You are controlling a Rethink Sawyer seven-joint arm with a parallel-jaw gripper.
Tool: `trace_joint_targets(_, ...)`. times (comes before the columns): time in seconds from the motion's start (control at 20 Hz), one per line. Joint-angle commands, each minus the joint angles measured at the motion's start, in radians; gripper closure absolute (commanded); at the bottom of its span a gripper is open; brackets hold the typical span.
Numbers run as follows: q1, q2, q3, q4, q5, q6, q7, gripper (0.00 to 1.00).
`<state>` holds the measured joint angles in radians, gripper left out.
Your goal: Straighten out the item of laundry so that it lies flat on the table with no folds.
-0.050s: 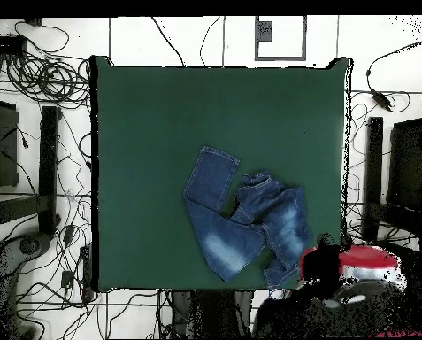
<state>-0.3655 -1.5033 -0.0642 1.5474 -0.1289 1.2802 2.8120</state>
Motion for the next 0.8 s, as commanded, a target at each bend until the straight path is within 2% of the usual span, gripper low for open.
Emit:
trace_joint_targets(0.05,-0.01,0.084,0.028,0.26,-0.032,-0.111,-0.367,0.0)
trace_joint_targets(0.65,-0.019,0.122,0.034,0.361,-0.054,-0.272,-0.323,0.0)
trace_joint_targets(0.8,-0.026,0.132,0.036,0.373,-0.049,-0.243,-0.328,0.0)
